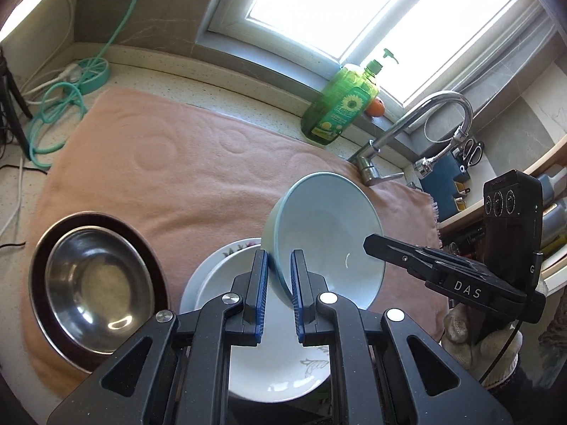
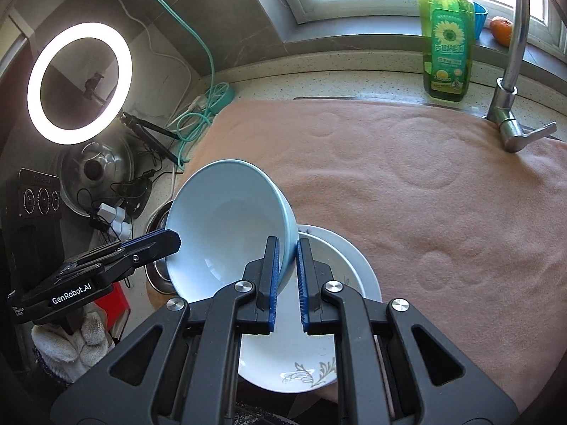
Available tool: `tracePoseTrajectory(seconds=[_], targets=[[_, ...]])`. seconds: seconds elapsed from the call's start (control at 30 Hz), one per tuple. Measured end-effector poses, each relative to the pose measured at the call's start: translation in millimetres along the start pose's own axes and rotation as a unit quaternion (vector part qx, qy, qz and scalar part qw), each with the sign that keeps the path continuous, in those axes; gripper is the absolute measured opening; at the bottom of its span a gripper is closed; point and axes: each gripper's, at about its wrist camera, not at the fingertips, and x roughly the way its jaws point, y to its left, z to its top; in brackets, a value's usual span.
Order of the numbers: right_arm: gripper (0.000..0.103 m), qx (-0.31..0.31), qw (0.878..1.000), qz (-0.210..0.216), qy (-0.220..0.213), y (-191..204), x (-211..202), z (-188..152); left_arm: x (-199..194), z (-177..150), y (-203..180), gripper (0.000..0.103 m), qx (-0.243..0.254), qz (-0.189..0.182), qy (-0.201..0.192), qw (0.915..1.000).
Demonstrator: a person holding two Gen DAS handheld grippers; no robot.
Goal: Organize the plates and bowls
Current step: 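Lift the ceramic bowl and carry it over the nested steel bowls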
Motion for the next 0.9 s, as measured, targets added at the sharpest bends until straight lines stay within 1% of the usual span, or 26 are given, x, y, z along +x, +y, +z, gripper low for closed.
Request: tracePoseTrajectory(seconds=[0.27,0.57,0.9], targets=[[0.01,-0.034,0.999,0.021,0.02,46.9,26.2,-0.3,-28.9,-11.8,39.5,0.011,-0.035,0.018,-0.015,0.9991],[0.01,-0.063,0.996,0.031,0.047,91.6,61.2,3.2,-54.5,-20.7,80.6,0.011,-0.069,0.04,-0.03,0.9964],[0.01,-0.068,0.994,0.033,0.084,113.2,101.9,0.4,-64.0,-26.5,124.5,0.011,-0.103,0.051,-0.027,0.9929]])
